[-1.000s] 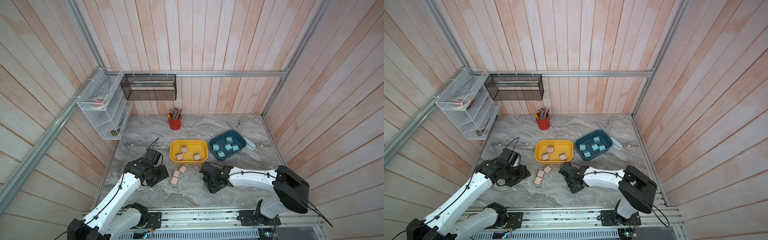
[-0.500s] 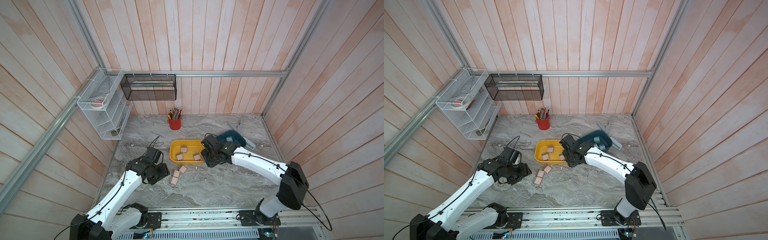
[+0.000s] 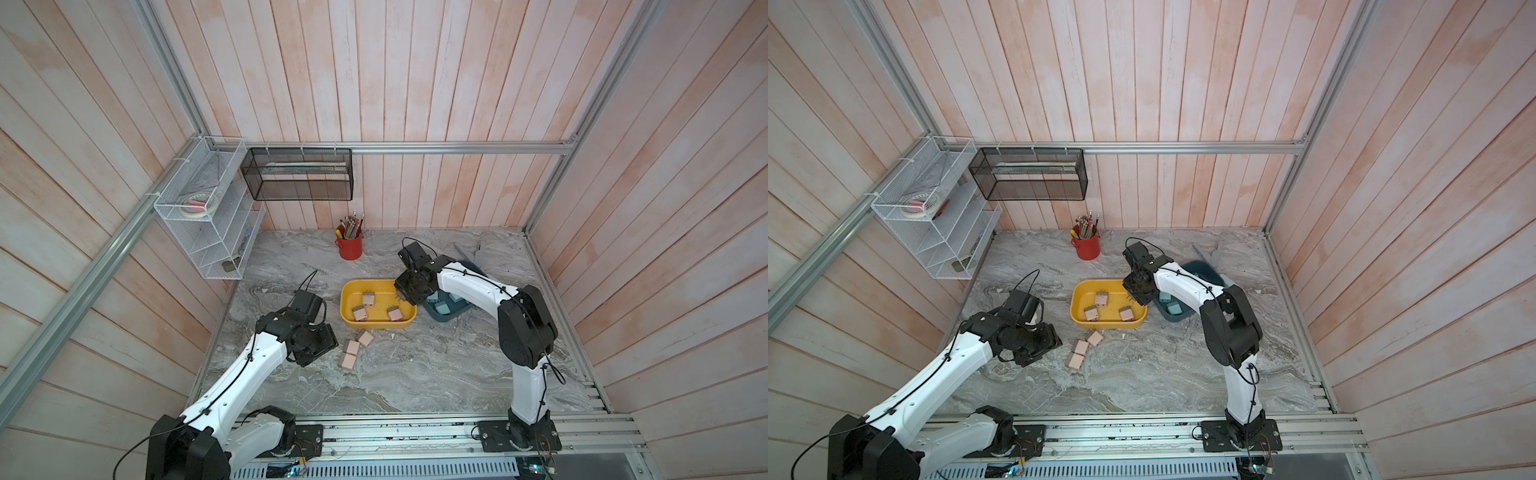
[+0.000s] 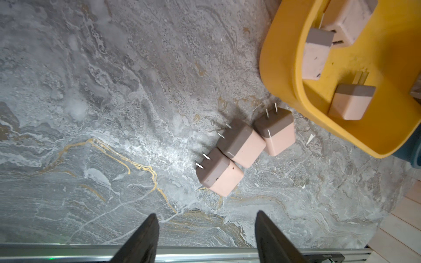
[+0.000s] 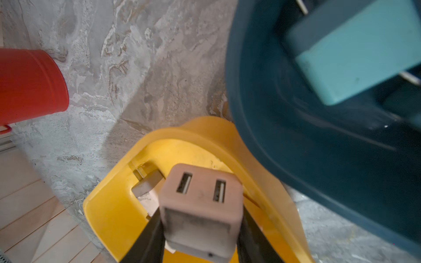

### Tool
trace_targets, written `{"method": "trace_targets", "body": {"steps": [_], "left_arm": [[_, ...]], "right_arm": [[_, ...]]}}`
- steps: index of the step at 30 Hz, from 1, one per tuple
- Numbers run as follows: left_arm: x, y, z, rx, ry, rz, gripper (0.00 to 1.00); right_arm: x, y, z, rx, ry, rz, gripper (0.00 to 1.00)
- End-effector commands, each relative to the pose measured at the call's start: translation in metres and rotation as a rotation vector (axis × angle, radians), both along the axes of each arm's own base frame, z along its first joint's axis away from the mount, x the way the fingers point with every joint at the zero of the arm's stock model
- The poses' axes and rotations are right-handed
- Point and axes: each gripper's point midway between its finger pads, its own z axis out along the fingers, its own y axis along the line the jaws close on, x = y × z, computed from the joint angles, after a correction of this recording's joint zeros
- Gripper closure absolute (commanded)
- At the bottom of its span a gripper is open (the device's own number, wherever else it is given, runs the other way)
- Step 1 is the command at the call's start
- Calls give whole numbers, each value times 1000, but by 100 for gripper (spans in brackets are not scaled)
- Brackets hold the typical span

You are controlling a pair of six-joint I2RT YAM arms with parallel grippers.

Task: Place the plugs by color into the storage box
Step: Place the plug in the storage box.

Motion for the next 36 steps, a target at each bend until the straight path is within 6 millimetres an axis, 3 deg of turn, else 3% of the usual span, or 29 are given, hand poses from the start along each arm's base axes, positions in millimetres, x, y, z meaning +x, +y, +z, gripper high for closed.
{"method": "trace_targets", "body": {"steps": [1,21,29,36], "left_arm": [[4,6,5,35,-12,-7,31],[7,8,10,61,5,-41,31],[9,7,11,59,1,-57,31],[13,3,10,46,-5,-75,31]], "right_arm": [[12,5,-7,-22,-17,109,69],[38,23,-60,-126,-28,164,68],[17,30,-73,-190,6,197,67],[10,28,-66,-233,0,212,60]]}}
